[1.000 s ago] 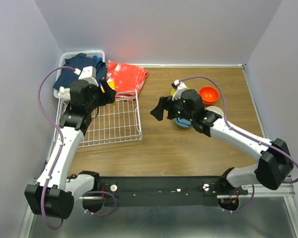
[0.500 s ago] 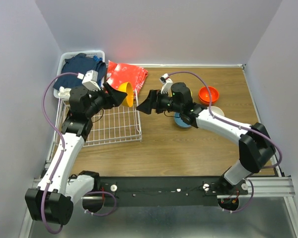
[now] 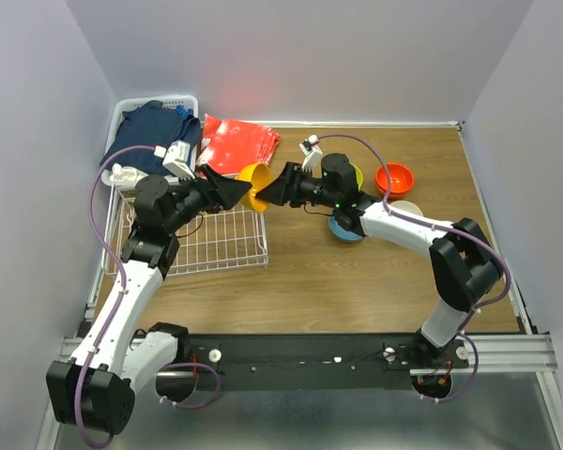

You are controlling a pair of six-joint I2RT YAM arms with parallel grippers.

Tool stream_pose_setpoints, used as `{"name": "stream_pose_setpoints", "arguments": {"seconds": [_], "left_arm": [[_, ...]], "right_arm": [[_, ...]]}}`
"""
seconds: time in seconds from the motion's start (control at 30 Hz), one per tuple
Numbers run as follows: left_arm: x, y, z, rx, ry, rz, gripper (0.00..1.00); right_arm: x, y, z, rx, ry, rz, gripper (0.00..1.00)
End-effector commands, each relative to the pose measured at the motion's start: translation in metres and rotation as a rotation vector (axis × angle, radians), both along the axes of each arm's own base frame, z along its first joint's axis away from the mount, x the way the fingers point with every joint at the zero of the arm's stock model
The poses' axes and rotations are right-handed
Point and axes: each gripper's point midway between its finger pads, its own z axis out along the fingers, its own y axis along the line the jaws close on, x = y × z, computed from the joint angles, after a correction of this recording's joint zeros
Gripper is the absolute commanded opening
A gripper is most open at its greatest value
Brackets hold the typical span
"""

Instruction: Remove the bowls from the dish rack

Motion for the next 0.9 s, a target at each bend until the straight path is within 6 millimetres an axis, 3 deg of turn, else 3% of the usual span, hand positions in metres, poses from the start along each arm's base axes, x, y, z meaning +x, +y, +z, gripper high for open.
{"name": "stream_pose_setpoints", "arguments": {"seconds": [0.0,0.13,0.17,0.23,0.27,0.33,0.37,0.47,0.67,0.73,0.87], "left_arm": [[-0.01,-0.009,0.015,-0.059,-0.057,-0.063,0.15],[-0.009,-0.009,0.012,-0.038,-0.061,-0.062,0.19],[-0.008,-0.008,0.012,-0.029,-0.065,-0.053,0.27],[-0.007,-0.005,0.007,0.007,-0.072,-0.042,0.37],[-0.006,-0.003,0.008,0.022,-0.079,-0.03,0.52],[-0.006,0.0,0.003,0.065,-0.083,-0.021,0.69],[-0.004,0.006,0.004,0.114,-0.118,0.007,0.83],[-0.004,0.022,-0.002,0.237,-0.145,0.065,0.99],[-0.003,0.081,-0.02,0.461,-0.146,0.342,0.99],[-0.004,0.108,-0.029,0.555,-0.127,0.46,0.99],[-0.016,0.139,-0.034,0.609,-0.115,0.608,0.99]], "right_arm": [[-0.001,0.008,0.023,0.078,-0.047,0.044,0.56],[-0.001,0.003,0.021,0.054,-0.056,0.028,0.25],[-0.002,0.001,0.023,0.045,-0.073,0.023,0.13],[0.0,-0.006,0.017,0.009,-0.062,-0.007,0.04],[0.0,-0.01,0.014,-0.012,-0.071,-0.016,0.01],[0.002,-0.021,0.012,-0.056,-0.064,-0.062,0.01],[0.003,-0.027,0.009,-0.086,-0.071,-0.078,0.01],[0.003,-0.05,-0.001,-0.194,-0.068,-0.141,0.01],[-0.001,-0.115,-0.029,-0.467,-0.013,-0.294,0.01],[-0.011,-0.138,-0.048,-0.575,0.048,-0.313,0.01],[-0.038,-0.18,-0.085,-0.779,0.181,-0.342,0.01]]}}
